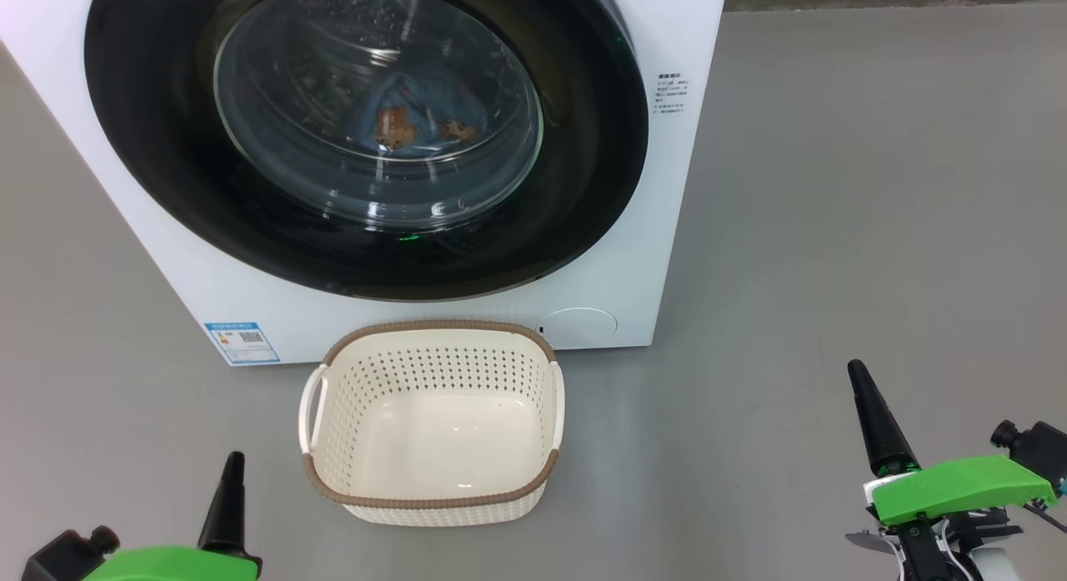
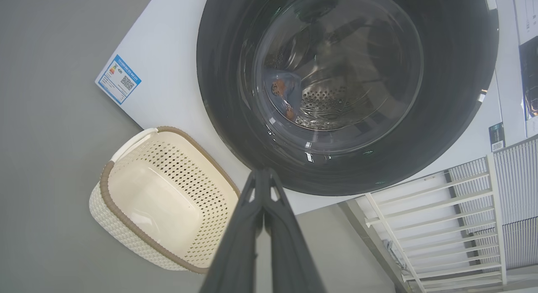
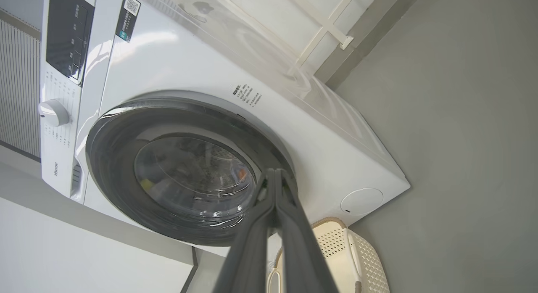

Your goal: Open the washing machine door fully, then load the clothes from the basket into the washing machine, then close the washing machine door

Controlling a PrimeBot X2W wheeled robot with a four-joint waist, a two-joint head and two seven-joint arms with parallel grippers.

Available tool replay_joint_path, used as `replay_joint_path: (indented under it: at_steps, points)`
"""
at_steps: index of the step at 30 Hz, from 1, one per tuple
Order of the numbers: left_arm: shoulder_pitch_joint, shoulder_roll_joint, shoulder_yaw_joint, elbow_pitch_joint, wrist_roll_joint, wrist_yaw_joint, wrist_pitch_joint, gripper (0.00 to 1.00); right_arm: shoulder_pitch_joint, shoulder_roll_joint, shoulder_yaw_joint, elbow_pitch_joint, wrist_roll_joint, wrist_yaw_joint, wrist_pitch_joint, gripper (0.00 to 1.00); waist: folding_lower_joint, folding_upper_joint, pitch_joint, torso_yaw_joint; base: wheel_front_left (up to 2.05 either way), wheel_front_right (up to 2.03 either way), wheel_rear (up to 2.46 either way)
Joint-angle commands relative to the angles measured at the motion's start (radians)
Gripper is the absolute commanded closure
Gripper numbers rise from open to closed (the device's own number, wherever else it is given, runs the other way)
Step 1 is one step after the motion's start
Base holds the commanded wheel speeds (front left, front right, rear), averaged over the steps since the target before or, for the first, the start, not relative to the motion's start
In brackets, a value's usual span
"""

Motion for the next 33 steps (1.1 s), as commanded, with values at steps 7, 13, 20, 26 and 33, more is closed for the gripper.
replay_joint_path:
  at_steps: [7,13,20,26,33]
  points:
    - [-0.049,0.011,0.035,-0.015,-0.082,0.000,0.027,1.00,-0.005,0.004,-0.006,-0.024,0.089,0.000,0.024,1.00,-0.0001,0.0000,-0.004,0.003,0.00,0.00,0.00]
    - [-0.052,0.010,0.043,-0.012,-0.142,-0.001,0.045,1.00,0.000,0.010,-0.016,-0.024,0.149,0.000,0.040,1.00,-0.0001,0.0000,-0.008,0.006,0.00,0.00,0.00]
    - [-0.055,0.008,0.051,-0.008,-0.210,-0.001,0.065,1.00,0.005,0.016,-0.027,-0.024,0.218,-0.001,0.060,1.00,-0.0001,0.0000,-0.011,0.009,0.00,0.00,0.00]
    - [-0.057,0.007,0.058,-0.005,-0.269,-0.001,0.083,1.00,0.010,0.021,-0.037,-0.024,0.278,-0.001,0.077,1.00,-0.0001,0.0000,-0.015,0.012,0.00,0.00,0.00]
    - [-0.060,0.005,0.067,-0.001,-0.338,-0.001,0.103,1.00,0.015,0.028,-0.049,-0.024,0.347,-0.001,0.097,1.00,-0.0001,0.0000,-0.019,0.015,0.00,0.00,0.00]
